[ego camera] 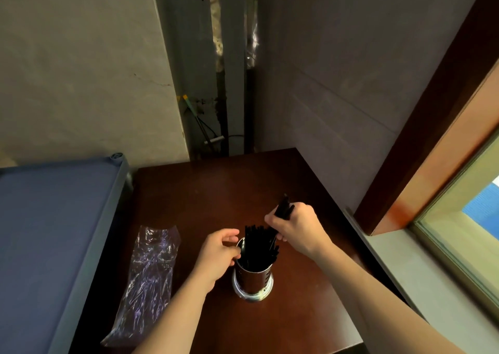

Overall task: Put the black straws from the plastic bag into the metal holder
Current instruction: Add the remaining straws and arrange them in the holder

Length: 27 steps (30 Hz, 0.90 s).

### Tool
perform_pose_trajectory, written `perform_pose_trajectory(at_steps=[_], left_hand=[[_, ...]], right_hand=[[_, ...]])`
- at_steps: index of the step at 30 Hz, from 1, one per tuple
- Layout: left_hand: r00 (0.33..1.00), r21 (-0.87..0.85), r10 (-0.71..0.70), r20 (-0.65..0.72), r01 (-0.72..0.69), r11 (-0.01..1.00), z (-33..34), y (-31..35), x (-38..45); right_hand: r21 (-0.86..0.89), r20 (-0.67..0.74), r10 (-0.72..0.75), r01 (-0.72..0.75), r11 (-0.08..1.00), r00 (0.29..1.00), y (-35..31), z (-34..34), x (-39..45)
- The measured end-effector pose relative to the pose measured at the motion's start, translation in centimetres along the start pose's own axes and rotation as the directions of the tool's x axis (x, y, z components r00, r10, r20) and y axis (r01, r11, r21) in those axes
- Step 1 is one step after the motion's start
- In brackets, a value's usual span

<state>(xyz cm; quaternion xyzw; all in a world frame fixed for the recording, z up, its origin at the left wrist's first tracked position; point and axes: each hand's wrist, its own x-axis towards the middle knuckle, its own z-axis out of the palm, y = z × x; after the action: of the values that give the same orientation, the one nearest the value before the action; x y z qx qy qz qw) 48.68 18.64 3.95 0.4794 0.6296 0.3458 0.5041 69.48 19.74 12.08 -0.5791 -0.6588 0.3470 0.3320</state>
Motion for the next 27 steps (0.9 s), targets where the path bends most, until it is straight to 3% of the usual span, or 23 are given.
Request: perform_pose_trajectory(at_steps=[5,12,19,27], left_hand=[[0.999,0.189,0.002,0.035,-0.008,0.982,1.2,0.2,0.1],[0.997,0.284,-0.013,0.079,-0.01,0.959,1.9,1.0,-0.1],[1.0,0.228,-0.016,0.026,0.01,0.974,2.5,1.3,0.4],[1.0,0.193,-0.022,-0.018,0.025,0.981,2.9,1.1,1.1]], right_hand=[[-0.119,0.109,0.046,-0.033,0.992,0.993,1.2,2.4,-0.2],[-0.177,0.171,0.151,-0.12,0.977,0.974,2.5,4.6,0.5],[-0.207,0.21,0.237,-0.193,0.959,0.949,2.8,5.5,1.6],[-0.264,0.293,0.167,-0.088,0.961,0.941,2.6,4.7,2.5]])
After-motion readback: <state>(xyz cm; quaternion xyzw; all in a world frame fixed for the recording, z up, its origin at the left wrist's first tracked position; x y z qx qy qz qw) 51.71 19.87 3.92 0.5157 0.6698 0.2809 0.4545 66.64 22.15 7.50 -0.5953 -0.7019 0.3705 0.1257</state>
